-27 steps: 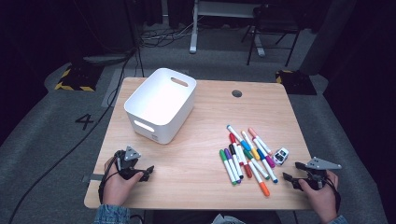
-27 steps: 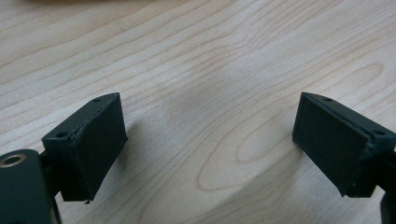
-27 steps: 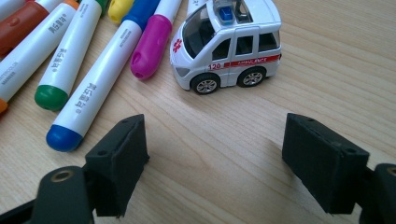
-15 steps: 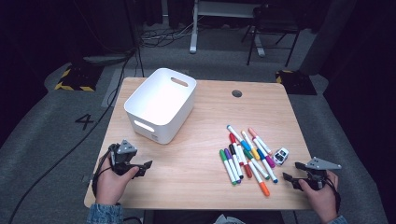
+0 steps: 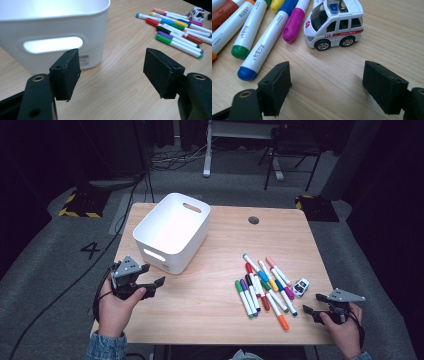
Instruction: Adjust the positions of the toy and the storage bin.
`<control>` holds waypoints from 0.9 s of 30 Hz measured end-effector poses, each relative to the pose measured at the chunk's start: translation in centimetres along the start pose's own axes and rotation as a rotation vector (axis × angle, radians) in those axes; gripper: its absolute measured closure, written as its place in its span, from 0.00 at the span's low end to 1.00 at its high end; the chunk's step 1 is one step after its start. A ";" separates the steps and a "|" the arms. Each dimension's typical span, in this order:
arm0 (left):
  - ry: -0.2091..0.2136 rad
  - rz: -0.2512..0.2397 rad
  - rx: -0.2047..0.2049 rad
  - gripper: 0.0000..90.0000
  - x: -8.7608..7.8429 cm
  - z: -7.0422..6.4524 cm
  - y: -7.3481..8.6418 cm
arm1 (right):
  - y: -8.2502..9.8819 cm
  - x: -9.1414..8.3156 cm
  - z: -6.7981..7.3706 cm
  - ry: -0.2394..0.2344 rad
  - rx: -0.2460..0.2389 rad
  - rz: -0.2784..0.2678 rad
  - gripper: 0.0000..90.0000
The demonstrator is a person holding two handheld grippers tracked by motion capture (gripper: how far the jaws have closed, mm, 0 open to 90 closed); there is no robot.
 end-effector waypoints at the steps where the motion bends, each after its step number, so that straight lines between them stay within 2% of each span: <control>1: -0.001 0.002 0.010 0.34 0.2 0.0 -0.3 | 0.0 0.0 0.0 0.000 0.000 0.000 0.25; 5: 0.024 0.001 0.025 0.40 1.0 -0.2 -1.4 | 0.0 0.0 0.0 0.000 -0.005 0.001 0.25; 6: 0.027 -0.010 0.016 0.41 1.3 -0.4 -1.7 | 0.0 0.0 0.0 0.000 -0.003 0.000 0.25; 11: 0.023 -0.020 0.038 0.45 2.6 -0.3 -3.1 | 0.0 0.0 0.0 0.000 -0.004 0.000 0.25; 17: 0.026 -0.037 0.050 0.42 3.9 -0.5 -4.4 | 0.0 0.0 0.0 -0.001 0.000 0.000 0.25; 20: 0.035 -0.033 0.074 0.40 4.9 -0.5 -4.6 | 0.0 0.0 0.0 -0.002 0.001 0.000 0.25; 24: 0.029 -0.002 0.081 0.40 6.3 -0.1 -4.2 | 0.0 0.0 0.0 -0.002 0.002 0.000 0.25; 27: 0.027 0.019 0.072 0.40 7.0 0.1 -3.7 | 0.0 0.0 0.0 -0.002 0.001 0.000 0.25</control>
Point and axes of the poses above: each handheld gripper's, and its own axes: x roughly forward along the jaws, y roughly out of its underside, z roughly to its left, the point moved 9 cm from there along x, roughly forward along the jaws, and after that the axes turned 12 degrees about -z, right-handed, at the moved point
